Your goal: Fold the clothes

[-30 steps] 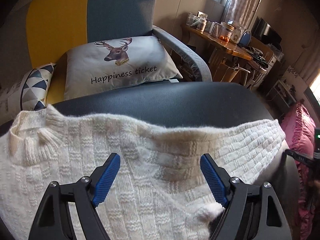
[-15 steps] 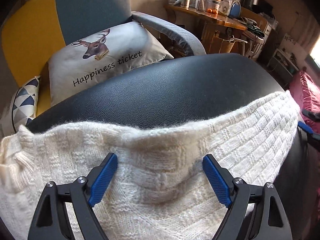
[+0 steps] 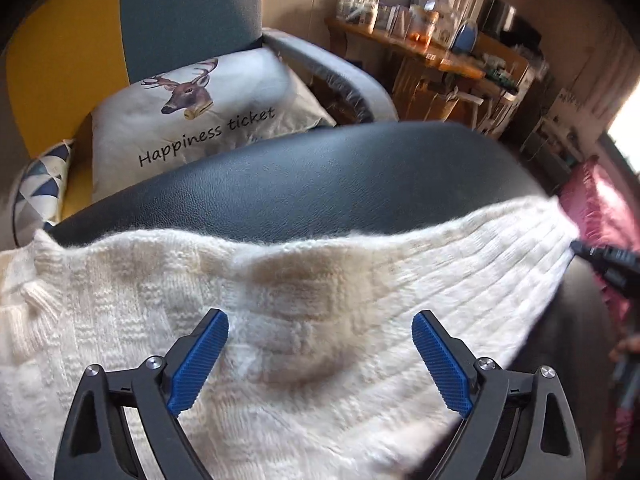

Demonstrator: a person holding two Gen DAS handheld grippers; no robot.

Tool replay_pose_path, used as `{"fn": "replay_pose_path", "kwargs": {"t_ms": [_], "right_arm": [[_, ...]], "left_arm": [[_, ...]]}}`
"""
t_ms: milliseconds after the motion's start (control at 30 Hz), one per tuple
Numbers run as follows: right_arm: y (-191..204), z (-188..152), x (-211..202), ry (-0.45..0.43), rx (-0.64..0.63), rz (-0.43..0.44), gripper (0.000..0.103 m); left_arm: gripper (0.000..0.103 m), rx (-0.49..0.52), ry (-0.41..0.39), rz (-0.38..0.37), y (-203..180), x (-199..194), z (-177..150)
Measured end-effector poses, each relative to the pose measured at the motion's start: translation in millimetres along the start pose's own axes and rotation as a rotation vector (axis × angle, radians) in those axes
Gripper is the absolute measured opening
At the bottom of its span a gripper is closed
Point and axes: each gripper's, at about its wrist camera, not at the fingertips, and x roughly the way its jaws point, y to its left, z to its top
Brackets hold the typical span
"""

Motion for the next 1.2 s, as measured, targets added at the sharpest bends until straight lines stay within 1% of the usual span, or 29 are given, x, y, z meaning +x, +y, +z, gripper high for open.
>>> {"fn": "replay_pose_path", "kwargs": {"t_ms": [33, 67, 100, 133, 167, 233, 267, 333, 400, 433, 467, 500, 567, 633, 667, 733, 767, 833, 867, 900, 967, 1033, 1100, 1133, 1167, 1200], "right_arm": [[0.3, -5.0, -7.0, -0.012, -0.023, -0.036, 0.003], [0.6, -10.0, -14.1, -0.023, -0.046, -0.073, 0.002], [-7.4, -14.9, -16.6, -0.022, -0.033, -0.075, 0.003], [-20.5, -19.6, -16.5, -0.015, 0.001, -0.056, 0.002], [-33.6, -24.4, -16.3, -0.007, 0.036, -0.038, 0.0], [-51.2, -26.2, -24.6, -0.001, 0.118, 0.015, 0.006], [-48.9, -23.6, -30.7, -0.012, 0.111, 0.029, 0.011], [-33.4, -16.4, -43.2, -0.039, 0.034, 0.036, 0.011], [-13.1, -9.5, -51.8, -0.056, -0.049, 0.049, 0.011], [3.8, -6.4, -50.3, -0.051, -0.103, 0.053, 0.011], [21.9, -4.6, -46.6, -0.045, -0.166, 0.047, 0.013], [40.1, -3.4, -42.2, -0.041, -0.233, 0.038, 0.013], [71.6, -4.1, -29.8, -0.024, -0.355, 0.007, 0.013], [95.7, -7.3, -12.8, 0.004, -0.462, -0.039, 0.013], [104.5, -9.2, -2.6, 0.022, -0.51, -0.072, 0.014], [111.2, -10.9, 17.6, 0.061, -0.567, -0.149, 0.015], [107.4, -11.0, 25.2, 0.074, -0.577, -0.199, 0.015], [95.1, -10.7, 38.6, 0.096, -0.59, -0.313, 0.015], [87.2, -11.8, 38.7, 0.097, -0.585, -0.341, 0.017], [78.2, -13.7, 34.9, 0.093, -0.573, -0.351, 0.02], [62.7, -18.6, 26.4, 0.088, -0.552, -0.369, 0.02], [53.1, -26.3, 17.0, 0.085, -0.54, -0.379, 0.02], [47.2, -33.3, 11.2, 0.07, -0.543, -0.385, 0.02], [43.8, -34.5, 8.2, 0.067, -0.537, -0.383, 0.02], [40.8, -34.3, 5.6, 0.07, -0.522, -0.377, 0.02], [38.9, -34.4, 3.6, 0.074, -0.509, -0.372, 0.02]], "left_arm": [[0.094, 0.006, 0.006, 0.008, 1.7, 0.2, -1.1], [0.094, 0.014, 0.016, 0.019, 3.4, 1.7, -2.1], [0.094, 0.024, 0.046, 0.047, 4.1, 10.5, -3.5], [0.094, 0.035, 0.079, 0.079, 4.6, 20.5, -4.9], [0.096, 0.063, 0.084, 0.102, 0.1, 23.6, -5.9], [0.097, 0.122, 0.083, 0.145, -10.8, 27.4, -7.8], [0.096, 0.109, 0.08, 0.126, -11.7, 24.1, -6.6], [0.096, 0.061, 0.06, 0.074, -10.3, 13.4, -4.0], [0.096, 0.013, 0.029, 0.05, -5.4, -0.4, -3.3], [0.096, -0.006, 0.017, 0.051, -2.2, -6.7, -4.7], [0.096, -0.02, 0.002, 0.062, 1.9, -12.8, -6.2], [0.096, -0.023, -0.006, 0.076, 5.8, -17.5, -7.8], [0.096, -0.026, -0.019, 0.104, 13.7, -26.3, -10.9], [0.096, -0.003, -0.044, 0.14, 19.5, -35.9, -14.9], [0.096, 0.009, -0.052, 0.146, 23.1, -38.1, -15.1], [0.096, 0.036, -0.054, 0.133, 22.7, -38.5, -13.3], [0.096, 0.05, -0.055, 0.114, 20.0, -38.1, -11.4], [0.096, 0.084, -0.048, 0.052, 8.8, -31.7, -5.0], [0.096, 0.101, -0.04, 0.025, 1.8, -26.6, -1.4], [0.096, 0.119, -0.033, -0.003, -5.3, -21.5, 2.2], [0.096, 0.145, 0.004, -0.053, -19.1, -5.9, 6.8], [0.096, 0.156, 0.061, -0.092, -29.7, 15.5, 8.6], [0.096, 0.165, 0.128, -0.081, -36.1, 40.0, 5.1], [0.097, 0.199, 0.099, -0.052, -42.4, 41.2, 2.5], [0.099, 0.229, 0.101, -0.03, -48.5, 43.7, 0.7], [0.099, 0.236, 0.102, -0.031, -50.8, 42.8, 0.2]]}}
